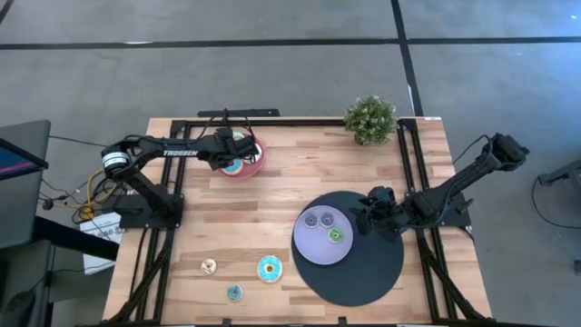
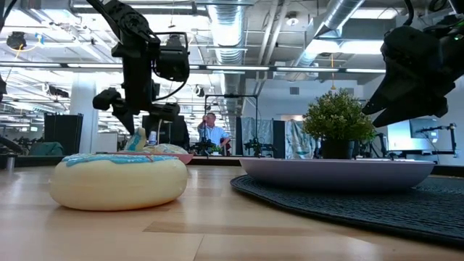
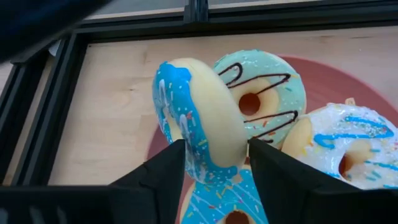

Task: Pick & Place donuts
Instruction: Put the big blue donut on the pink plate

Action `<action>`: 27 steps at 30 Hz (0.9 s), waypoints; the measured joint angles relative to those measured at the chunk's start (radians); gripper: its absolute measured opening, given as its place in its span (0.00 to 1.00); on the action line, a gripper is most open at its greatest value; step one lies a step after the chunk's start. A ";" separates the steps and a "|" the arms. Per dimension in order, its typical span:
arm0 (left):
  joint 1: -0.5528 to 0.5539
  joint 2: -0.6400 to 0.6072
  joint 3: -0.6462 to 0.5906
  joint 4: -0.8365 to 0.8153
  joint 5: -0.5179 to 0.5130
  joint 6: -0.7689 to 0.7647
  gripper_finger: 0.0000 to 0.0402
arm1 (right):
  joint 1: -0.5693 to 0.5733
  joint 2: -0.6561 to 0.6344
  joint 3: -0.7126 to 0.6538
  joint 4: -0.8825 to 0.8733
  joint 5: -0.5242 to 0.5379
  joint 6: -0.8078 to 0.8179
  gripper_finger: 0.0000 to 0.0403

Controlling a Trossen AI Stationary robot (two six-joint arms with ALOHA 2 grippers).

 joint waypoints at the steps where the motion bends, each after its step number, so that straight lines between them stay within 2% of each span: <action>1: 0.001 0.000 0.000 0.000 -0.003 0.000 0.42 | 0.000 0.000 0.000 0.000 0.000 0.000 0.57; 19: 0.002 0.000 0.000 -0.005 -0.017 0.019 0.28 | 0.000 0.000 0.000 0.000 0.000 0.000 0.57; 27: 0.001 0.000 0.000 -0.009 -0.016 0.097 0.25 | 0.000 0.000 0.000 0.000 0.000 0.000 0.57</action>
